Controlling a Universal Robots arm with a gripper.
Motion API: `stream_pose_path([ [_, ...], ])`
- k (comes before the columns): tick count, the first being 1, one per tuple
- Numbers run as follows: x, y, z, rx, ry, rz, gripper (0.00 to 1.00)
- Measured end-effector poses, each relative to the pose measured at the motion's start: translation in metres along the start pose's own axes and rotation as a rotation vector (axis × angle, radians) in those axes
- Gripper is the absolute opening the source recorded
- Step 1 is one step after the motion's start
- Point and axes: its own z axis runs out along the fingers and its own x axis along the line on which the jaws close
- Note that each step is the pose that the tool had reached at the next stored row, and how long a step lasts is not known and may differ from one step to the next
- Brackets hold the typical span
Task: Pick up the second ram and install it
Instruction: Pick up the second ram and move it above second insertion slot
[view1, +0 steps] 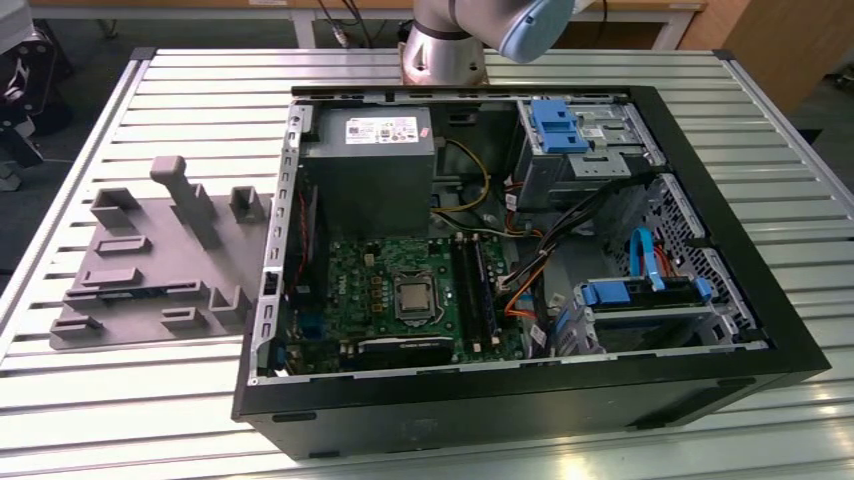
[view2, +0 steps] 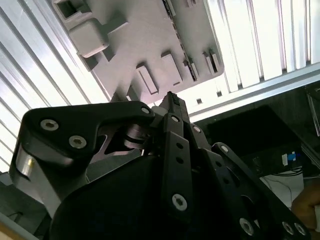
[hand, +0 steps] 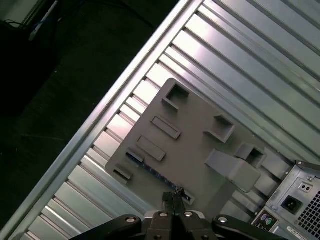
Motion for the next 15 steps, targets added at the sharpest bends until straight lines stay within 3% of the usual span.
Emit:
stream_pose_path([
  [15,0.0,0.0,0.0,0.0,0.0002,-0.011,0.11],
])
